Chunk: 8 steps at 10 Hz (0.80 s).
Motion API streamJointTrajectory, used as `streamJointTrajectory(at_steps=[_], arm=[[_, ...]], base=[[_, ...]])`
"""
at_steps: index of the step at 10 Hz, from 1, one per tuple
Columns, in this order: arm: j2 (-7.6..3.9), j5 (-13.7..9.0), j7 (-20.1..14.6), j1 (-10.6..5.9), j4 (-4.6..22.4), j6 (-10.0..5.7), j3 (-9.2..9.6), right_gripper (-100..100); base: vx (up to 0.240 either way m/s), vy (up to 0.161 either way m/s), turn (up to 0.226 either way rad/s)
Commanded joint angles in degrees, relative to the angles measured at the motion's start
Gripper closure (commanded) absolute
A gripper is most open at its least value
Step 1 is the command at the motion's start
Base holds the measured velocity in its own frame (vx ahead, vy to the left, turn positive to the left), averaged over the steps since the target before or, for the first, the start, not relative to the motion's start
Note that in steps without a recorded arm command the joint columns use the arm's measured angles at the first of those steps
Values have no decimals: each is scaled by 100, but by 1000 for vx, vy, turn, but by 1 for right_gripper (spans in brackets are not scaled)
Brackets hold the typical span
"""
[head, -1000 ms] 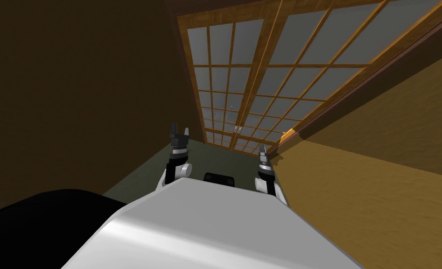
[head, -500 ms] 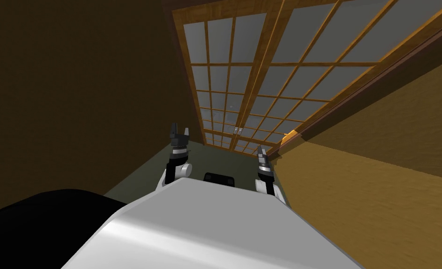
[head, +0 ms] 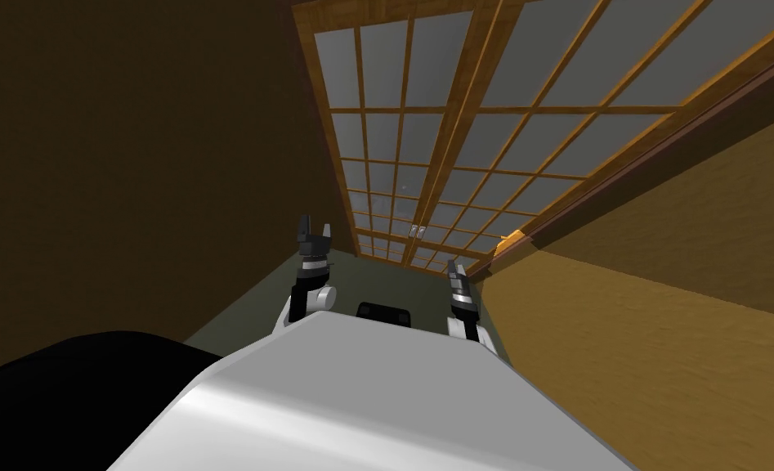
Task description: Pull the door open
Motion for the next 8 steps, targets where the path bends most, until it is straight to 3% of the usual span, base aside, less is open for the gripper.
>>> streamJointTrajectory(at_steps=[1,8], arm=[[7,77,170,-46,190,-55,-48,-100],[34,393,828,-155,905,-282,-242,-100]], base=[[91,26,-30],[97,28,-25]])
